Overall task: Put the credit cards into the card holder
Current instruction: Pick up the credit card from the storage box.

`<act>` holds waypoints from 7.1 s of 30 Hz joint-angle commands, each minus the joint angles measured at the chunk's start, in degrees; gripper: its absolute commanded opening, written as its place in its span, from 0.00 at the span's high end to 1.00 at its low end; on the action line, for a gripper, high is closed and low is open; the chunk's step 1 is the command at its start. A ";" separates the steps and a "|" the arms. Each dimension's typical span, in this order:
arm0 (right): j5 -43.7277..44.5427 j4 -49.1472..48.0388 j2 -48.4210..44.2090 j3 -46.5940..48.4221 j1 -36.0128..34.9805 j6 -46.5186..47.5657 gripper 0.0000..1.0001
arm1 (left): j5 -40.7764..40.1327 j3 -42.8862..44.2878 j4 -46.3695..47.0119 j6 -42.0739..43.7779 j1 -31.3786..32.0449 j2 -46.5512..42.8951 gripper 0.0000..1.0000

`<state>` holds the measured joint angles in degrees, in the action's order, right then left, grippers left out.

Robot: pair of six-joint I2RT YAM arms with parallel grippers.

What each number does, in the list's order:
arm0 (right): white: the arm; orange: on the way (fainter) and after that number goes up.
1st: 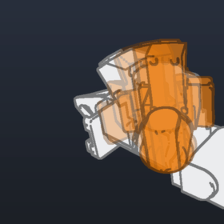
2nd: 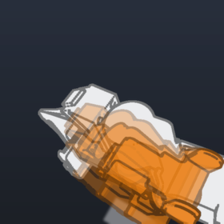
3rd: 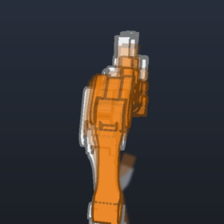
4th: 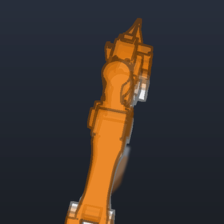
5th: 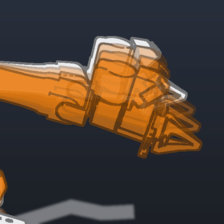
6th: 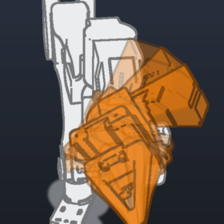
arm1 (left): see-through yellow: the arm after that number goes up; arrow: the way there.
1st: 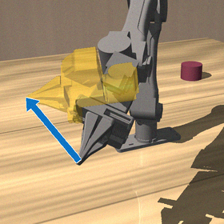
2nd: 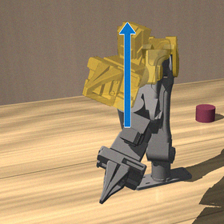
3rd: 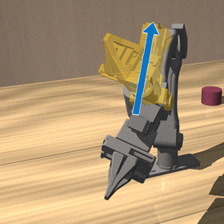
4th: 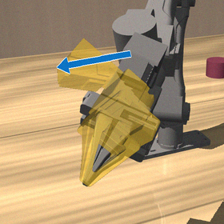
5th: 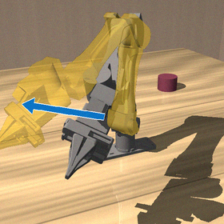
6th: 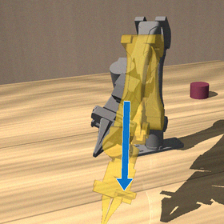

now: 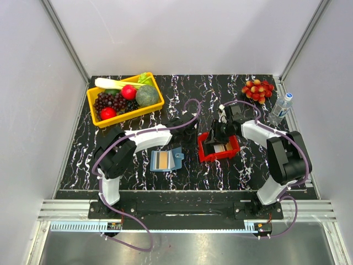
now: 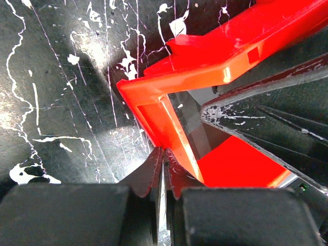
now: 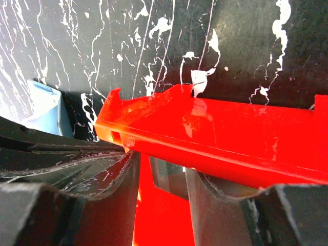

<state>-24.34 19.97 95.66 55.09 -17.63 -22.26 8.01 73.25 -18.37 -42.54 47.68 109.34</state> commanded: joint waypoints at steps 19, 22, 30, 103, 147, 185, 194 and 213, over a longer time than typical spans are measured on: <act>14.84 7.27 -6.98 1.42 -2.41 8.28 0.33 | 0.07 -0.30 2.99 -1.40 0.13 -1.06 1.00; 19.31 8.33 -5.05 2.47 -5.21 8.55 0.31 | 0.25 -0.13 3.17 -1.40 0.22 -1.06 1.00; 28.98 10.79 1.45 6.34 -12.87 5.75 0.25 | 1.04 -0.83 4.31 -1.31 0.22 -1.67 1.00; 17.40 2.80 -4.16 -2.79 -7.25 -4.02 1.00 | 2.89 -4.17 8.26 -2.02 -0.31 -2.64 1.00; 33.39 11.15 3.84 2.30 -13.84 -1.91 0.75 | 3.33 -5.14 9.05 -2.28 -1.01 -3.08 1.00; 31.62 8.07 3.66 1.16 -16.91 -2.25 0.20 | 4.91 -7.78 13.01 -4.30 -2.51 -4.48 1.00; 37.34 8.34 3.92 -0.33 -16.91 -4.37 0.49 | 5.09 -8.39 13.71 -4.83 -2.86 -4.40 1.00; 33.66 6.58 0.16 0.02 -16.74 -3.41 1.00 | 5.35 -9.00 13.97 -4.74 -2.86 -4.40 1.00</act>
<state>11.77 25.12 95.33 58.02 -33.98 -25.34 12.78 65.01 -6.33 -47.05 44.91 106.98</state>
